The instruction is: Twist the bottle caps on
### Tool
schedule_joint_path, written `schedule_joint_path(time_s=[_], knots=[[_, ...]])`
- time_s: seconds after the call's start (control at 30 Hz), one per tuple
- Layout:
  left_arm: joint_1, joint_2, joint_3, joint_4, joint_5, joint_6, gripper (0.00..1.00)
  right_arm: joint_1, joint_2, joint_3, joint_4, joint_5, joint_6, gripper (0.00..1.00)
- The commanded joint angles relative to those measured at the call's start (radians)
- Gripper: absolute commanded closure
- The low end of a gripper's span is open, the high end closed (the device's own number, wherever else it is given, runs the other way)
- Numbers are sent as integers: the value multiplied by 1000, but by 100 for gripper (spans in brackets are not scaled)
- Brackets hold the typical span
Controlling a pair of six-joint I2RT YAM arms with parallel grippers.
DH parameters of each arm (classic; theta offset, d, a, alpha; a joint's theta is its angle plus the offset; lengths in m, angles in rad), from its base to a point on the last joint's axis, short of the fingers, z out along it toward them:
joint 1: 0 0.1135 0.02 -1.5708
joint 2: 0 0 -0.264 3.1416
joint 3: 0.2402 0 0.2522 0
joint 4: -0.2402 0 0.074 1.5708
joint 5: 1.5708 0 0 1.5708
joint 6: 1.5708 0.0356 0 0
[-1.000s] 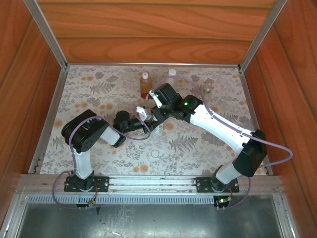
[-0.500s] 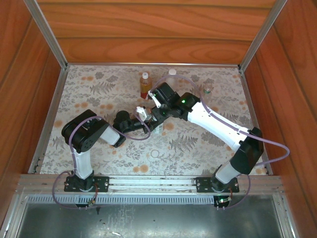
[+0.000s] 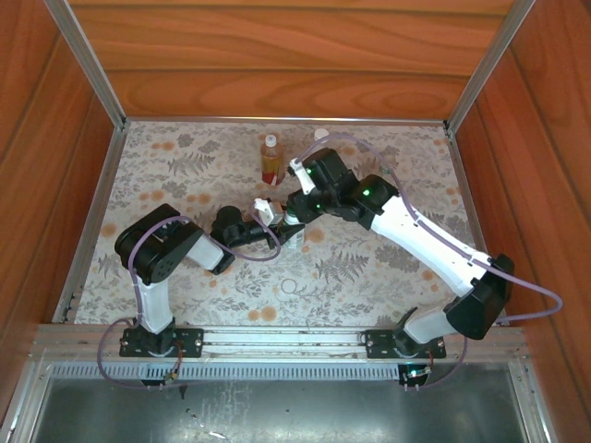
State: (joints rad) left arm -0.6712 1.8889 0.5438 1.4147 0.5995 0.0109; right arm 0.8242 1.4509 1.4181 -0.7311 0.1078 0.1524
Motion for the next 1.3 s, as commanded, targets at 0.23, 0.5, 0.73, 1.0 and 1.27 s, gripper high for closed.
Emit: schedule_joint_path(time_s=[0.23, 0.5, 0.73, 1.0, 1.27], knots=[[-9, -8, -1, 6, 18, 3, 48, -88, 60, -19, 31, -157, 35, 59], [-9, -9, 1, 5, 14, -2, 48, -102, 57, -67, 37, -177, 48, 71], [-9, -14, 3, 5, 10, -12, 48, -115, 40, -105, 25, -225, 94, 81], [-9, -10, 11, 4, -3, -36, 48, -122, -9, -168, 37, -371, 202, 83], [-7, -10, 18, 4, -1, -48, 48, -122, -65, -191, 72, -481, 224, 84]])
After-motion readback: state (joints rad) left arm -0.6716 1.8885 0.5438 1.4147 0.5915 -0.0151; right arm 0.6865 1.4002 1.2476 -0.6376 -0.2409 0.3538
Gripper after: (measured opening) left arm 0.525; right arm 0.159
